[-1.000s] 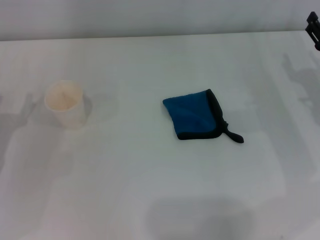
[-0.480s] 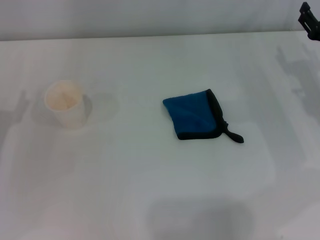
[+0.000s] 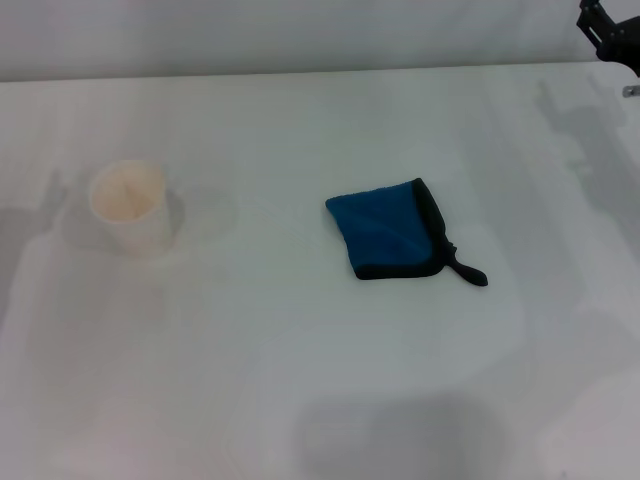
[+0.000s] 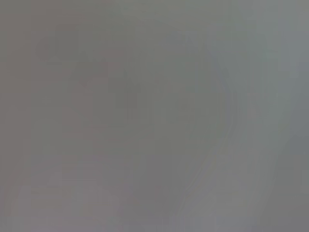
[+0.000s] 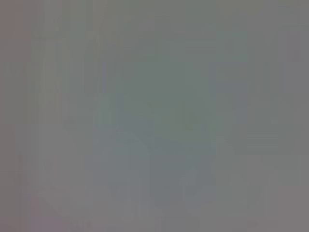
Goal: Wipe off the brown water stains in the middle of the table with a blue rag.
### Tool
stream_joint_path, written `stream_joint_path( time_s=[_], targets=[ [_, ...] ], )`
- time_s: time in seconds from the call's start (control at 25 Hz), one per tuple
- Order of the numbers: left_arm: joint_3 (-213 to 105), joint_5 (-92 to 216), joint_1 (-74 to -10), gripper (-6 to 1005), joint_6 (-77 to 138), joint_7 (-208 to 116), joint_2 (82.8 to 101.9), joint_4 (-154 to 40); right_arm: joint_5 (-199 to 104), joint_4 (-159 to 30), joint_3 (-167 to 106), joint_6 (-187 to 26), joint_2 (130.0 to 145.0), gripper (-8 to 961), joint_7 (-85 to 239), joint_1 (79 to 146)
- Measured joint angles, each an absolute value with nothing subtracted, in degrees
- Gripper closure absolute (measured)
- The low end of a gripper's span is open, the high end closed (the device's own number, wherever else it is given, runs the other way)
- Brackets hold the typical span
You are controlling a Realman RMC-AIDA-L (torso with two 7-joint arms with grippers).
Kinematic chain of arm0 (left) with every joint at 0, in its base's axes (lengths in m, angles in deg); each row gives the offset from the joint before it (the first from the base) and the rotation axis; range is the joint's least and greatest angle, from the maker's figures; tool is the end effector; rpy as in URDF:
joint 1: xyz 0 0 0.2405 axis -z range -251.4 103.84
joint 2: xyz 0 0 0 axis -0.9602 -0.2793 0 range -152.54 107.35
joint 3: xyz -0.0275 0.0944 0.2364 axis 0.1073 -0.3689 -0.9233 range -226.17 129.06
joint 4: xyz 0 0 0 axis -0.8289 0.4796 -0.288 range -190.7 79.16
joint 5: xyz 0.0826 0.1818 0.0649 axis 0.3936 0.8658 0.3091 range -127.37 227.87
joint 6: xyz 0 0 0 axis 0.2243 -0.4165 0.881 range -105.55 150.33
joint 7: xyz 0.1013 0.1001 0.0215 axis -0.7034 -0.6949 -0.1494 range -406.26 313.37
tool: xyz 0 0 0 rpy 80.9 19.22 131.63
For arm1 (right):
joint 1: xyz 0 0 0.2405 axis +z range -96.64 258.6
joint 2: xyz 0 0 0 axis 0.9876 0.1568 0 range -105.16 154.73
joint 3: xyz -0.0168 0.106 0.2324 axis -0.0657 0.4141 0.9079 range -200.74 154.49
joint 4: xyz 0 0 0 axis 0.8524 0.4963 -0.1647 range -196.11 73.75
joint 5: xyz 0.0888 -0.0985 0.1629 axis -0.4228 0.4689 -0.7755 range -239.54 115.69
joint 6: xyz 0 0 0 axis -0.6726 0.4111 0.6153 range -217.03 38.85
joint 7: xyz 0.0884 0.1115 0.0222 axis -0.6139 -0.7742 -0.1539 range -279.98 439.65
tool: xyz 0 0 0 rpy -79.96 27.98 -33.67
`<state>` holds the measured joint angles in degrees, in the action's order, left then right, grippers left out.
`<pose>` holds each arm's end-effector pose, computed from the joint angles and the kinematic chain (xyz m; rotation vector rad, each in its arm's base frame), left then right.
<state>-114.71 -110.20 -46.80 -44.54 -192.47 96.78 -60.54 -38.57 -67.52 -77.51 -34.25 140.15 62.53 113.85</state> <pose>-0.3362 0.3417 0.0061 -1.5568 -0.7804 -0.9173 0.3454 0.3909 0.0506 -1.5150 0.5859 0.5931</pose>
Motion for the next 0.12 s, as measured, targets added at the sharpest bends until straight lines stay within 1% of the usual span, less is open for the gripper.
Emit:
stream_joint_path(
  time_s=[0.12],
  targets=[
    [-114.7, -111.8, -46.7, 127, -44.5, -192.5, 96.76, -60.6, -38.6, -67.5, -77.4, -34.4, 140.36, 159, 62.9, 114.2]
  ],
)
